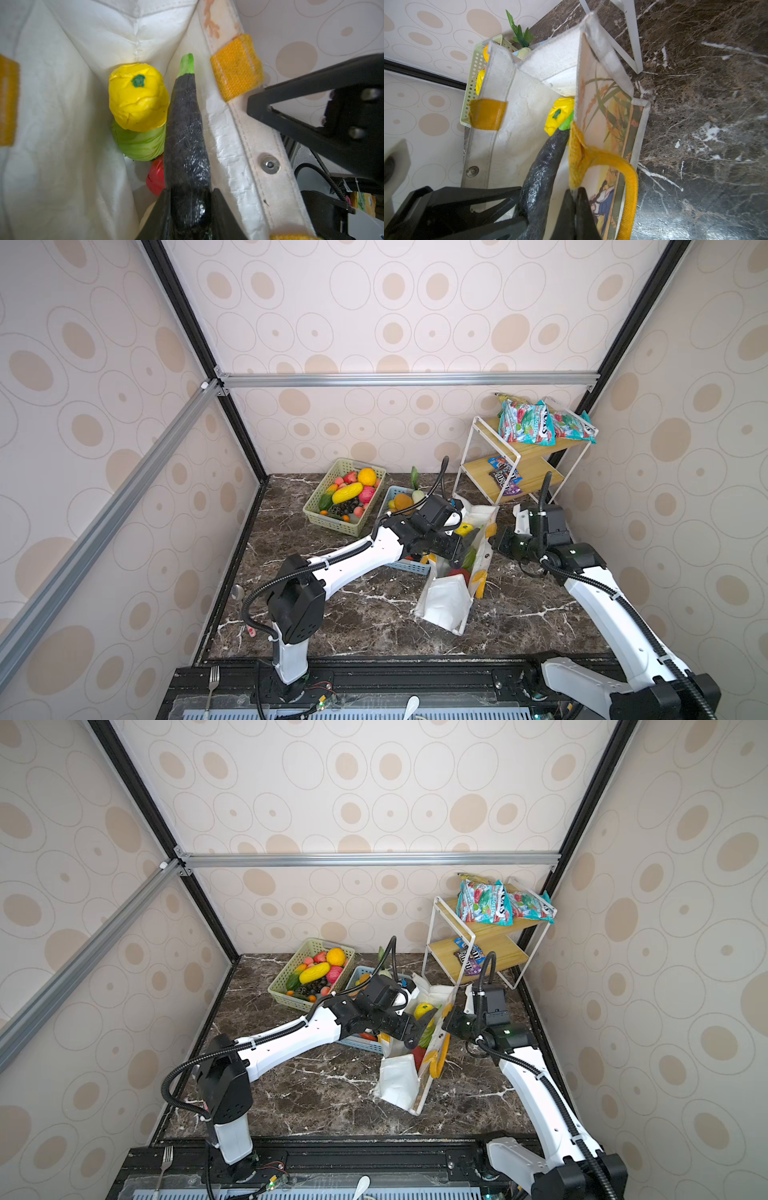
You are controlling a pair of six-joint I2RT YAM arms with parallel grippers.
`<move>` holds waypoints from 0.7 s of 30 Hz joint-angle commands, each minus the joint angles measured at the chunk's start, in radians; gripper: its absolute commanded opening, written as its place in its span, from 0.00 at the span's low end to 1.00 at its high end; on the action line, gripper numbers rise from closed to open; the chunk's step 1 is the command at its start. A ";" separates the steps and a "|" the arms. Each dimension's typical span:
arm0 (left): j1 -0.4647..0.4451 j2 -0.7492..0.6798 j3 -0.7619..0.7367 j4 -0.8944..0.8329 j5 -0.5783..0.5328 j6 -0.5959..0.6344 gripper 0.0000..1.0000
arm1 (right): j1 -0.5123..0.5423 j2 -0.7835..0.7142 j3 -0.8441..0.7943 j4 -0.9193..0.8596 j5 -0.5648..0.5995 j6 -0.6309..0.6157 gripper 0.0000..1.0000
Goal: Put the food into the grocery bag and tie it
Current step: 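Carry the dark eggplant with the left gripper over the white bag, then lower the eggplant into the bag and open the left gripper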
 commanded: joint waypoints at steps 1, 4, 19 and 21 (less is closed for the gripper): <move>-0.011 0.012 0.042 -0.023 -0.013 0.031 0.31 | 0.012 0.006 0.022 -0.019 -0.001 -0.008 0.00; -0.011 0.021 0.038 -0.023 -0.024 0.034 0.31 | 0.011 0.006 0.023 -0.018 -0.001 -0.008 0.00; -0.015 0.063 0.043 -0.042 -0.066 0.051 0.37 | 0.012 0.014 0.030 -0.017 -0.003 -0.014 0.00; -0.016 0.066 0.043 -0.040 -0.063 0.051 0.39 | 0.011 0.014 0.028 -0.016 -0.003 -0.015 0.00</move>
